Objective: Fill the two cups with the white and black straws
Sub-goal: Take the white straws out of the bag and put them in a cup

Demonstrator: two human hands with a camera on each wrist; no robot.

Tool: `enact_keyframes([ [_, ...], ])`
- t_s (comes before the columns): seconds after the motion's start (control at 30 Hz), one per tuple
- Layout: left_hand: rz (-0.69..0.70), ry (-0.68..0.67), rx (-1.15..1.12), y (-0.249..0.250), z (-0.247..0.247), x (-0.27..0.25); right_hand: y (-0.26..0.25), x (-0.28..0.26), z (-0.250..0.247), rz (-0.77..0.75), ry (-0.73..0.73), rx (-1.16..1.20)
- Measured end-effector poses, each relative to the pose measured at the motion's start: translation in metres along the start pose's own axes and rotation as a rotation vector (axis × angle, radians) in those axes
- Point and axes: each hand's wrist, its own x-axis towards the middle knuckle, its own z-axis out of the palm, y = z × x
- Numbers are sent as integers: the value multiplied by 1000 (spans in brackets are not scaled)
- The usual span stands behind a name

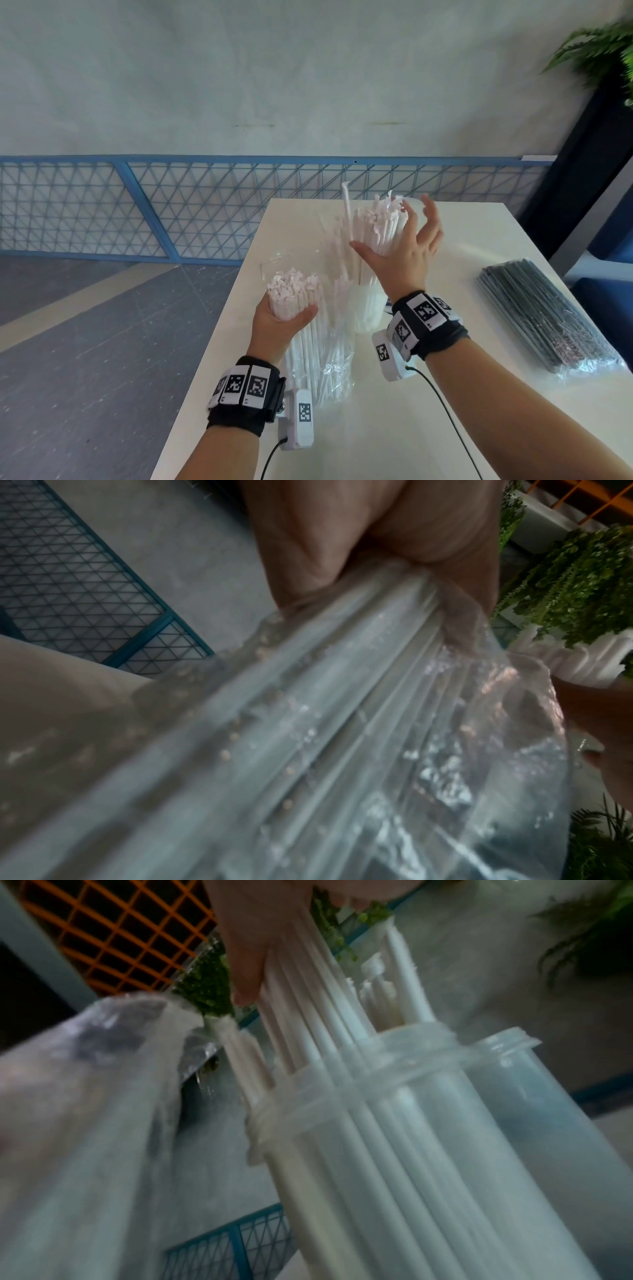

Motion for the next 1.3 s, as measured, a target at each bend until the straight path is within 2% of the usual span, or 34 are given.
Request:
enact_keyframes([
  [0.13, -7, 5, 9, -1, -1, 2, 6, 11, -2, 299, -258, 390],
  [0.23, 1, -7, 7, -1, -1, 2, 10, 17, -3, 358, -442, 395],
  [0.3, 6, -16, -2, 0, 0, 2, 10, 20, -4, 384, -503, 322],
  [0.53, 8, -18, -17, -1, 0, 3, 13, 19, 9, 395, -513, 269],
  [0.67, 21, -22, -24, -2, 0, 4, 10, 19, 10, 438, -397, 326],
  [0.8, 30, -29, -18, -4, 0, 5, -3, 30, 1, 338, -317, 376],
  [0.87, 31, -33, -16, -5, -1, 6, -7, 34, -4, 283, -345, 343],
  [1.03, 43, -16, -5, -7, -8, 5, 0, 23, -7, 247, -600, 296],
  [1.2, 82, 25, -50, -3, -16, 5, 1, -5, 4, 263, -533, 292],
  [1.3, 102, 44, -61, -1, -23, 6, 0, -14, 16, 233, -525, 197],
])
